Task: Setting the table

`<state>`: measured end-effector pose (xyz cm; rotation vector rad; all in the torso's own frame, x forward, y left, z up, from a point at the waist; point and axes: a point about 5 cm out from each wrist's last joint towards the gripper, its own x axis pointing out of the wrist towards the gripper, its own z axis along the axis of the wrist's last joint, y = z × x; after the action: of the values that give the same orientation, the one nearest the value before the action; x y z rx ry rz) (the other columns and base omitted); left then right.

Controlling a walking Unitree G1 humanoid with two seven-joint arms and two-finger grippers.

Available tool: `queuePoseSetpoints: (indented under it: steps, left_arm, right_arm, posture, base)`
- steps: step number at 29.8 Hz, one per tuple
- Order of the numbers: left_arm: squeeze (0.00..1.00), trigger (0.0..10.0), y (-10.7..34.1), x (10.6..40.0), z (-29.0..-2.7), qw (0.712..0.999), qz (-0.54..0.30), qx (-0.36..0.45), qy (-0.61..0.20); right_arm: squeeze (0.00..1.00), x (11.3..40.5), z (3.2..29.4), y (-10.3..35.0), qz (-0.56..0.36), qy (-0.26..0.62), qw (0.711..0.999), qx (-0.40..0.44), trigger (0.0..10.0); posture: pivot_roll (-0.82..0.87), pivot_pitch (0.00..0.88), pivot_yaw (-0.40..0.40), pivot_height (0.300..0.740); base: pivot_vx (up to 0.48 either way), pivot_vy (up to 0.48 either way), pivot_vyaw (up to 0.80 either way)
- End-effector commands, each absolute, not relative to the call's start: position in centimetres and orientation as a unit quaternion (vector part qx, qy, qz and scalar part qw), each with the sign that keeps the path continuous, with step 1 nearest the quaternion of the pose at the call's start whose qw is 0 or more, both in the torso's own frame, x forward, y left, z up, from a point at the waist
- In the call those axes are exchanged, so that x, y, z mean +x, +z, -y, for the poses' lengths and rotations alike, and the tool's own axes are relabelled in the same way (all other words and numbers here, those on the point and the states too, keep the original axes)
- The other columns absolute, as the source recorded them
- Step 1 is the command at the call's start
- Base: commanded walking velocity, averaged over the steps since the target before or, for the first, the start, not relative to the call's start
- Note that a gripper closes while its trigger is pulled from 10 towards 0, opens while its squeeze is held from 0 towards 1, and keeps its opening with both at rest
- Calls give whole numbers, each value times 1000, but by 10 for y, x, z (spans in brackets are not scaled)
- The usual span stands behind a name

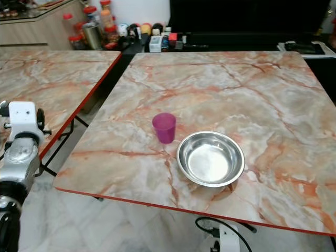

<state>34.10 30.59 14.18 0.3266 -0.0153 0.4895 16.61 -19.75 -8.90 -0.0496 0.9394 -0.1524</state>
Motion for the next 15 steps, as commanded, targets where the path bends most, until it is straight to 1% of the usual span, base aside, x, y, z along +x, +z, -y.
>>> queuePoseSetpoints:
  steps: [1, 2, 6, 7, 9, 11, 12, 15]
  left_arm:
    - [0, 10000, 108, 305, -343, 919, -71, 200, 332]
    - [0, 10000, 99, 297, -349, 912, -90, 202, 347]
    - [0, 10000, 99, 297, -349, 912, -90, 202, 347]
    - [0, 10000, 86, 286, -353, 903, -116, 202, 362]
    - [0, 10000, 86, 286, -353, 903, -116, 202, 362]
    - [0, 10000, 53, 258, -357, 880, -188, 203, 387]
    - [0, 10000, 53, 258, -357, 880, -188, 203, 387]
    - [0, 10000, 9, 220, -350, 856, -281, 188, 391]
  right_arm:
    - [0, 168, 196, -89, -455, -65, 888, -29, 10000]
    - [0, 168, 196, -89, -454, -64, 888, -30, 10000]
    - [0, 168, 196, -89, -454, -64, 888, -30, 10000]
    - [0, 168, 196, -89, -455, -63, 888, -30, 10000]
    - [0, 168, 196, -89, -455, -63, 888, -30, 10000]
    - [0, 166, 194, -90, -457, -61, 887, -30, 10000]
    - [0, 166, 194, -90, -457, -61, 887, -30, 10000]
    - [0, 162, 192, -92, -463, -62, 884, -27, 10000]
  posture:
    - [21, 0, 63, 740]
    - [21, 0, 64, 740]
    - [21, 0, 64, 740]
    - [22, 0, 66, 740]
    - [22, 0, 66, 740]
    - [11, 0, 76, 740]
    - [11, 0, 76, 740]
    - [9, 0, 81, 740]
  base:
    - [0, 0, 0]
    - [0, 0, 0]
    - [0, 0, 0]
    - [0, 0, 0]
    - [0, 0, 0]
    - [0, 0, 0]
    - [0, 0, 0]
    - [0, 0, 0]
